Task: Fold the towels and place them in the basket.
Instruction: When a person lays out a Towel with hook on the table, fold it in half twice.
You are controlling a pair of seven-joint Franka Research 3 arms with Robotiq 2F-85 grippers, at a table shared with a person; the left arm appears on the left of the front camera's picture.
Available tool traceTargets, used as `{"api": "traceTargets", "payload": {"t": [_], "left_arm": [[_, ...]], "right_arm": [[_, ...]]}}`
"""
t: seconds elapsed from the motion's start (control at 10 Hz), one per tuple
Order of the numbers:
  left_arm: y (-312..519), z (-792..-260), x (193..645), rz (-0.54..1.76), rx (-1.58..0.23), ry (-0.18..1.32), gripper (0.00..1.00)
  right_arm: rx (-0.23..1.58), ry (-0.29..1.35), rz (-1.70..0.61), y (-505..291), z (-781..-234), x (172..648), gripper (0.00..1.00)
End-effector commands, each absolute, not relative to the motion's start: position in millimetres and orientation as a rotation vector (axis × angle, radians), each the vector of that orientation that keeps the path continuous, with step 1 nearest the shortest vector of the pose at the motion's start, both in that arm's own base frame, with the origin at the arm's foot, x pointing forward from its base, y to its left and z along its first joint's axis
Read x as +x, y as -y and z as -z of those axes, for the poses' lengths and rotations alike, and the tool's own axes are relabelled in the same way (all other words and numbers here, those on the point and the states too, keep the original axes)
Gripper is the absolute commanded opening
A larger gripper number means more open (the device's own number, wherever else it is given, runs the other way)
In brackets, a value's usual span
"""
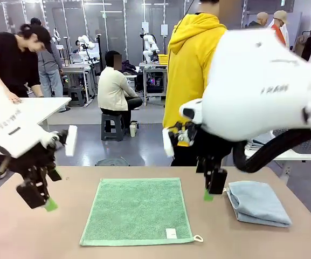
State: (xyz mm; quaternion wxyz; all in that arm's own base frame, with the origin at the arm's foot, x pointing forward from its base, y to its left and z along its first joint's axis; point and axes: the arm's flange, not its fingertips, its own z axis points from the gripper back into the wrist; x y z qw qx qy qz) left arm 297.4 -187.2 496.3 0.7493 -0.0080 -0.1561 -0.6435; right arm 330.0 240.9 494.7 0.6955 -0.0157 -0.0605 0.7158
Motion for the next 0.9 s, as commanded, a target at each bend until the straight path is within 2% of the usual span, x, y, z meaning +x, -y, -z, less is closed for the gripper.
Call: {"api": "traceTargets", "payload": {"t": [0.0,0.2,0.8], "left_arm": [[193,-446,289,1.423,0.050,0.316,1.00],[200,-410,294,1.405,0.105,0.252,1.00],[206,-338,293,1.398,0.071,0.164,1.00]], "right_arm": [[-0.039,0.096,-1.623,-248,-466,327,1.00],[-0.018,0.072,-1.579,-246,-439,319,1.00],[0.021,0.079,-1.532,-249,-374,309,1.00]]}}
